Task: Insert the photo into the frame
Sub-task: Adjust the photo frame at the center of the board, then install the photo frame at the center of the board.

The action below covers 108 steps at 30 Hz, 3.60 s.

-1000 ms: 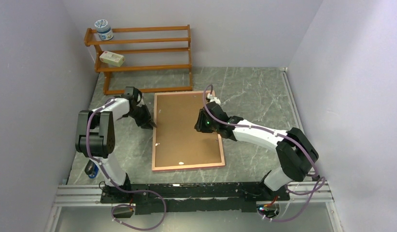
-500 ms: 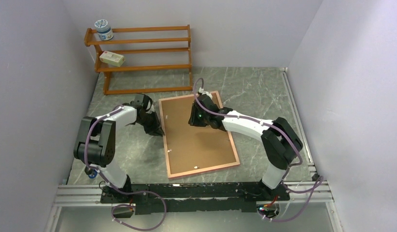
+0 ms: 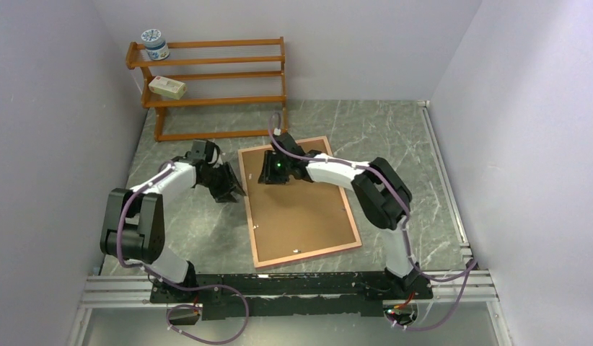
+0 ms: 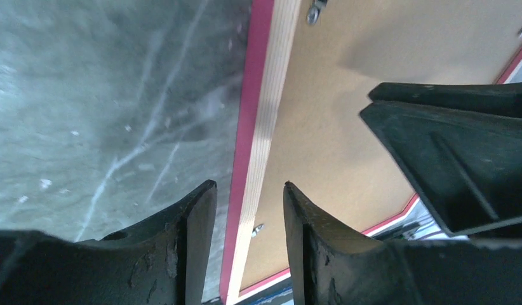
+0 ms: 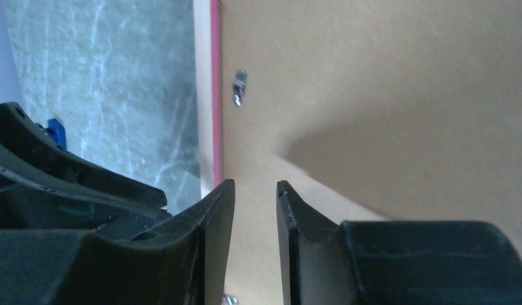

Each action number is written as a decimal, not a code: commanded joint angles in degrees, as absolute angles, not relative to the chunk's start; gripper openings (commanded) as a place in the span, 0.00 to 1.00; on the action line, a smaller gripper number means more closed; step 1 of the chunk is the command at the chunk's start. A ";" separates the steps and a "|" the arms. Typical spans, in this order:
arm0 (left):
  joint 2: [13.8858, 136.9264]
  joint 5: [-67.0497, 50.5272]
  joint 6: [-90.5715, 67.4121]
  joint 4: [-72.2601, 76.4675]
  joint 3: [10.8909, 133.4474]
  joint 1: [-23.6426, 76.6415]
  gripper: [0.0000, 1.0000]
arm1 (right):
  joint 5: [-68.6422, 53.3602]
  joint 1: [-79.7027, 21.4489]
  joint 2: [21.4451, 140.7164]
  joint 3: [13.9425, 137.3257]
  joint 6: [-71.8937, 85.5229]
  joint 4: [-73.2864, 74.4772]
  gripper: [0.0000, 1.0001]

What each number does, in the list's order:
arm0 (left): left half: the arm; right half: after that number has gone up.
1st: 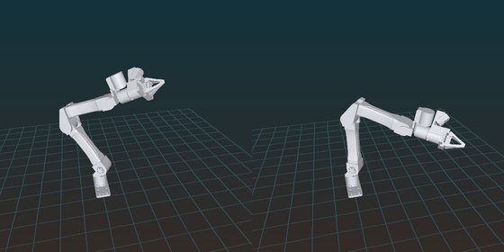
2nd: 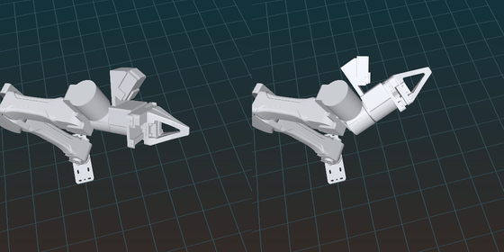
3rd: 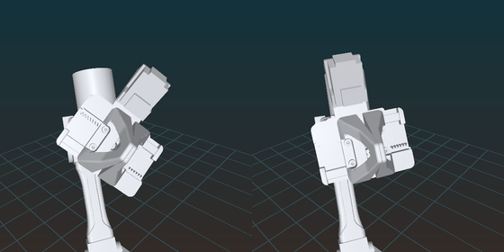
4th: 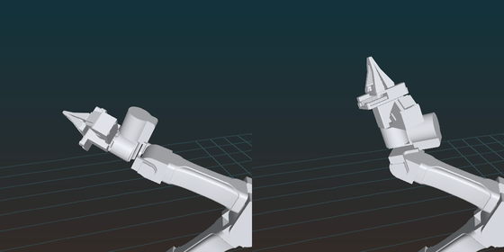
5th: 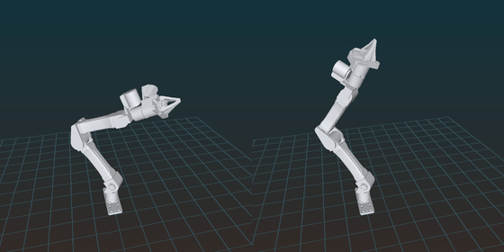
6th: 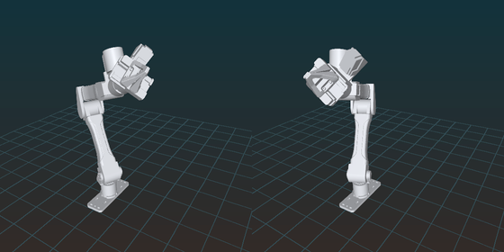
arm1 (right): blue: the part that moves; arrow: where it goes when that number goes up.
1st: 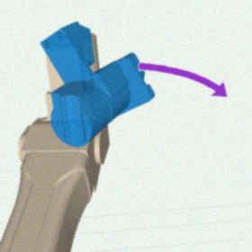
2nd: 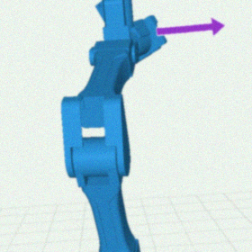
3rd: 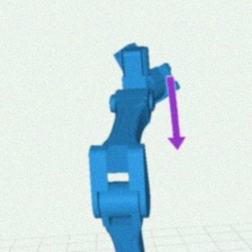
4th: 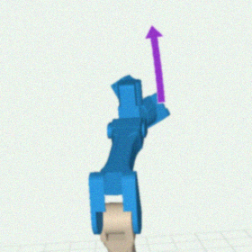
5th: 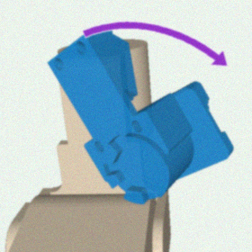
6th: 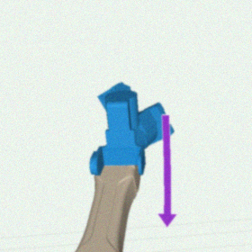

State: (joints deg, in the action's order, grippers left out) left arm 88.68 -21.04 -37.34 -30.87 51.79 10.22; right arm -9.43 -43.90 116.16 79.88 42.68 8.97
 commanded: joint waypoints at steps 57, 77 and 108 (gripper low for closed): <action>108.82 -23.77 -31.42 -30.49 63.65 4.75 0.25 | -27.60 -40.87 141.92 102.13 34.19 10.85 0.27; 109.42 -23.33 -31.64 -31.38 64.81 4.76 0.24 | -36.64 -40.76 143.68 101.66 22.10 12.78 0.19; 109.77 -23.64 -32.04 -31.16 65.29 4.75 0.24 | -42.70 -42.28 146.21 108.50 4.46 27.45 0.10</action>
State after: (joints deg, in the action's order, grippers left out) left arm 107.13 -28.21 -33.61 -29.95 65.01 4.47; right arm -43.35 -39.18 142.06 110.13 11.55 11.94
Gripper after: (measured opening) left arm 0.239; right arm 0.103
